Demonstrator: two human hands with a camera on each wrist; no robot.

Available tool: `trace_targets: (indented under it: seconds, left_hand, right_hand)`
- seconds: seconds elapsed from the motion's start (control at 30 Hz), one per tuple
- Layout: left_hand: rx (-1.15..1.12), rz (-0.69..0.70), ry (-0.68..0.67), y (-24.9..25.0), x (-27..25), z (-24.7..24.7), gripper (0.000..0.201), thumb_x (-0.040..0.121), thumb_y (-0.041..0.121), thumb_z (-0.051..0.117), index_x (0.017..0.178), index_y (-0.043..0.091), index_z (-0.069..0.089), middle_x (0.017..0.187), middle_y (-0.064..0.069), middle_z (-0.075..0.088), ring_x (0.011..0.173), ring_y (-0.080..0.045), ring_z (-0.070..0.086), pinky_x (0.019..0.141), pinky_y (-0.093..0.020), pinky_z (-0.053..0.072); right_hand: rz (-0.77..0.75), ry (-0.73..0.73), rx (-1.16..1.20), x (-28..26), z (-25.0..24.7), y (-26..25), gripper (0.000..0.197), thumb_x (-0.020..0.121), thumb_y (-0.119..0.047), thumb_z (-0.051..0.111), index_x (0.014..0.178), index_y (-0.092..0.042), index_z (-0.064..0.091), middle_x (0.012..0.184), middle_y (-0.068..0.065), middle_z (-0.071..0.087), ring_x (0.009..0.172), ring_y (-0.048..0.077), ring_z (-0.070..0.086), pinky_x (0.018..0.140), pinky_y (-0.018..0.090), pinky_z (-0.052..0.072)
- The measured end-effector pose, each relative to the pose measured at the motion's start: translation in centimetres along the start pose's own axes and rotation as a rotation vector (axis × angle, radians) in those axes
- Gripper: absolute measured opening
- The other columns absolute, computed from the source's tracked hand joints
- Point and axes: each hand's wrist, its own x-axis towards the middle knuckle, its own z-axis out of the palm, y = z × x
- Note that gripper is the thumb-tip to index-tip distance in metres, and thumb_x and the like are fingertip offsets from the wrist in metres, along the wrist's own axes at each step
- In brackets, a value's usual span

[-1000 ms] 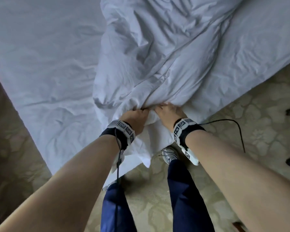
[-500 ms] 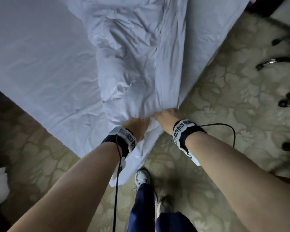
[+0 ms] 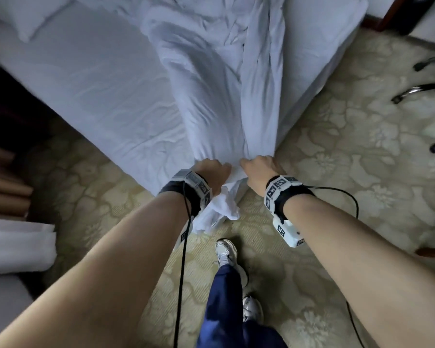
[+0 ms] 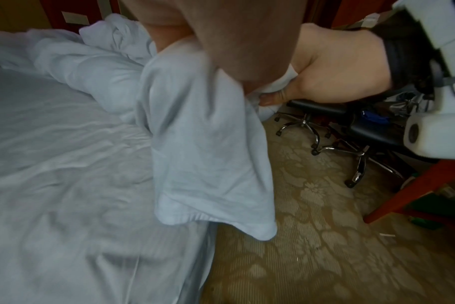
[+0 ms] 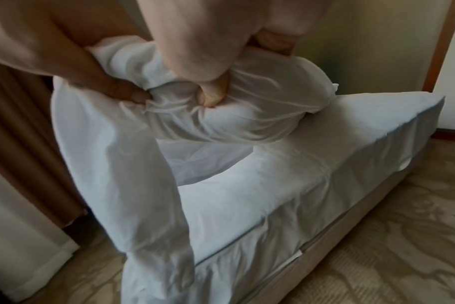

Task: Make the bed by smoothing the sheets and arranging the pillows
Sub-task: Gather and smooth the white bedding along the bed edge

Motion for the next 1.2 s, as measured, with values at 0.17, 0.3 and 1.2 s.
trace_targets:
  seconds: [0.17, 0.3, 1.2]
  left_hand:
    - [0.011, -0.018, -0.014, 0.5, -5.4, 0.7, 0.032, 0.089, 0.015, 0.058, 0.118, 0.009, 0.046, 0.106, -0.012, 0.064, 0.094, -0.033, 0.065, 0.072, -0.038, 0.048]
    - [0.014, -0.015, -0.004, 0.7, -7.7, 1.8, 0.03, 0.087, 0.011, 0.054, 0.115, 0.009, 0.046, 0.103, -0.011, 0.066, 0.094, -0.034, 0.066, 0.083, -0.04, 0.052]
    - [-0.136, 0.054, -0.181, -30.0, 5.1, 17.1, 0.065, 0.098, 0.027, 0.049, 0.153, 0.01, 0.017, 0.162, -0.008, 0.011, 0.149, -0.022, 0.011, 0.12, -0.042, 0.015]
  right_hand:
    - [-0.022, 0.011, 0.028, -3.8, 0.0, -3.5, 0.02, 0.086, 0.001, 0.046, 0.103, -0.01, 0.051, 0.084, 0.016, 0.061, 0.08, 0.036, 0.063, 0.059, 0.033, 0.043]
    - [-0.033, 0.01, 0.008, -5.5, -0.4, -5.1, 0.019, 0.087, -0.002, 0.047, 0.104, -0.009, 0.053, 0.086, 0.016, 0.063, 0.083, 0.037, 0.064, 0.06, 0.033, 0.04]
    - [-0.096, -0.244, 0.153, 23.7, 6.1, -20.9, 0.07, 0.091, -0.002, 0.045, 0.154, -0.003, 0.011, 0.162, 0.013, -0.003, 0.15, 0.029, 0.002, 0.122, 0.038, 0.005]
